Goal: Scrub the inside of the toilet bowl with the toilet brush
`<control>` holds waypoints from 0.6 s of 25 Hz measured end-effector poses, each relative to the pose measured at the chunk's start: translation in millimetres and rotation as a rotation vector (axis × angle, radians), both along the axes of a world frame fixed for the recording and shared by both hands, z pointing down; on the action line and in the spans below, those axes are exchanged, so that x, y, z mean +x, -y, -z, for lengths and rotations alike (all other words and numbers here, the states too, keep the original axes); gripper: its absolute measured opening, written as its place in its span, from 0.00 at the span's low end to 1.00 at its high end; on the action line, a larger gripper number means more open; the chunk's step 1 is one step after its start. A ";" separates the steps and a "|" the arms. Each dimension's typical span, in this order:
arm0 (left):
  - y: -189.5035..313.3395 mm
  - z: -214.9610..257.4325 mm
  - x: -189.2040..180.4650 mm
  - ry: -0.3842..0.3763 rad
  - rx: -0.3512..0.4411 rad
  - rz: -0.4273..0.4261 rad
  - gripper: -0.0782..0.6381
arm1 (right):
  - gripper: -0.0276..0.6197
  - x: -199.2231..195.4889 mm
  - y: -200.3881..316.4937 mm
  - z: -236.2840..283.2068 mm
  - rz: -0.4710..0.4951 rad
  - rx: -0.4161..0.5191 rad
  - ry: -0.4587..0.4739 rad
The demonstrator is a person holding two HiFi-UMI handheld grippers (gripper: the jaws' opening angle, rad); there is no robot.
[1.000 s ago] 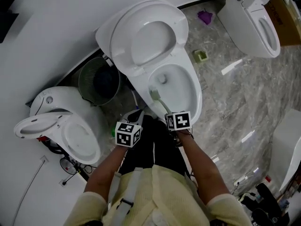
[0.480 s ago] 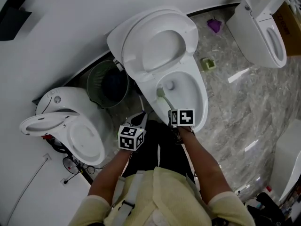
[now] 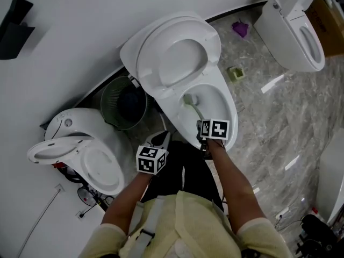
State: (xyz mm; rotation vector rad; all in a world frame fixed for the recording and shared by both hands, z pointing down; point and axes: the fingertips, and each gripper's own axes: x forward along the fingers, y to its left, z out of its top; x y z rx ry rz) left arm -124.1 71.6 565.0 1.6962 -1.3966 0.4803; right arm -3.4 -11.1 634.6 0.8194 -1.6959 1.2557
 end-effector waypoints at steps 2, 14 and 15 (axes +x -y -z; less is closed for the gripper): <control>4.2 4.0 1.6 -0.003 0.010 -0.018 0.13 | 0.21 5.5 -0.8 2.9 -0.018 0.005 -0.004; 26.0 24.8 34.4 -0.019 0.037 -0.175 0.13 | 0.21 58.0 -10.7 37.8 -0.188 0.036 0.027; 26.0 26.8 38.4 -0.023 0.039 -0.187 0.13 | 0.21 61.9 -12.6 40.9 -0.200 0.040 0.030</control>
